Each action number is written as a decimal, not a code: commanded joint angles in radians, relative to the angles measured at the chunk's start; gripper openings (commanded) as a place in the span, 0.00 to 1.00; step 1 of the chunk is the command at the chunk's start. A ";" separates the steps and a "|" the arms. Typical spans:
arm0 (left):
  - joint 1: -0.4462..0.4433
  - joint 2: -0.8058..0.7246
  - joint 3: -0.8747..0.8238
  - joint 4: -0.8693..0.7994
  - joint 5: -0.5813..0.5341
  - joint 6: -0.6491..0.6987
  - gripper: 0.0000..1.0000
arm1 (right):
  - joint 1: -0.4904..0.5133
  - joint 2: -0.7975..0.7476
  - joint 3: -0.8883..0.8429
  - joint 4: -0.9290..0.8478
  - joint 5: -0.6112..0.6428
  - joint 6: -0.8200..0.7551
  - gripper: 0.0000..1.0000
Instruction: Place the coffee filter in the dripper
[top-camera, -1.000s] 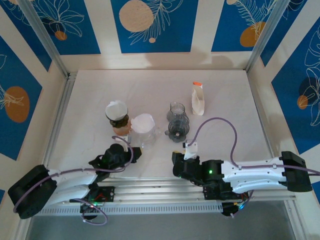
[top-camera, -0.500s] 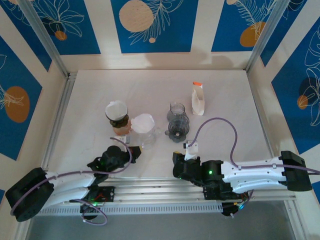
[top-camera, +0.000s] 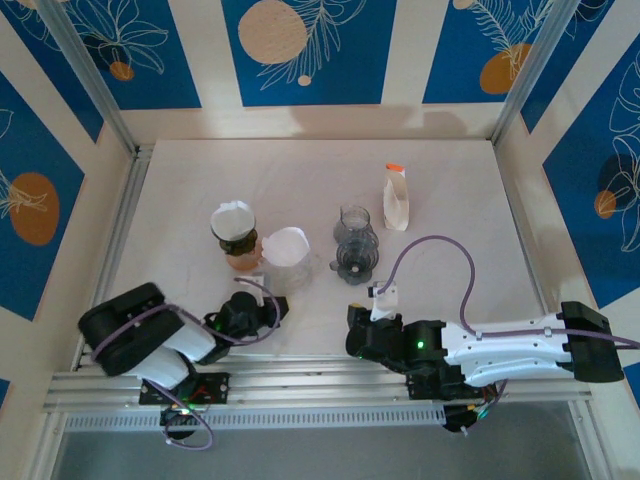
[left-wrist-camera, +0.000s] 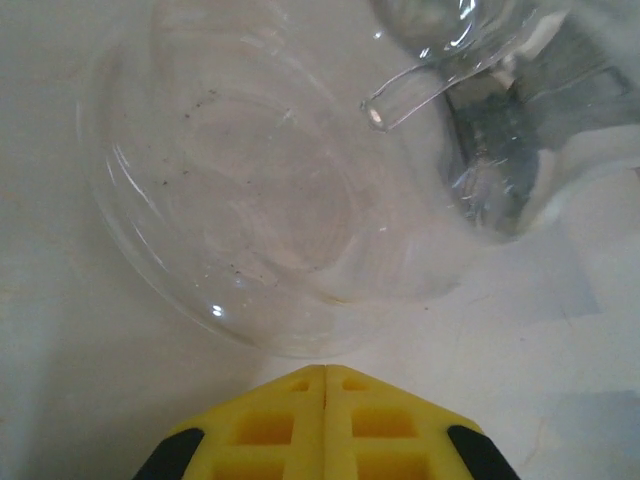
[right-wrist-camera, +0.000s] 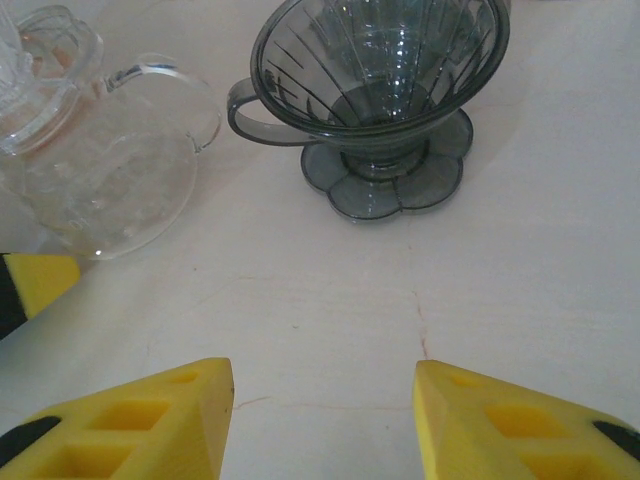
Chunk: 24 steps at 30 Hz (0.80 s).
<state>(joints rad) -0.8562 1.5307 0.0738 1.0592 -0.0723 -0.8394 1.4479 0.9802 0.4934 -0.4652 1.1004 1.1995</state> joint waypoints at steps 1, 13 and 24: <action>-0.012 0.124 -0.007 0.277 0.002 -0.024 0.00 | 0.009 0.005 0.036 -0.038 0.057 0.049 0.51; 0.003 0.152 0.064 0.202 -0.006 0.005 0.00 | -0.002 0.005 0.051 -0.070 0.055 0.046 0.51; 0.042 0.183 0.154 0.136 -0.002 0.030 0.00 | -0.009 -0.003 0.050 -0.078 0.047 0.040 0.51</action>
<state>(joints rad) -0.8322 1.6955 0.2016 1.2095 -0.0723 -0.8349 1.4441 0.9855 0.5171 -0.5217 1.1004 1.2179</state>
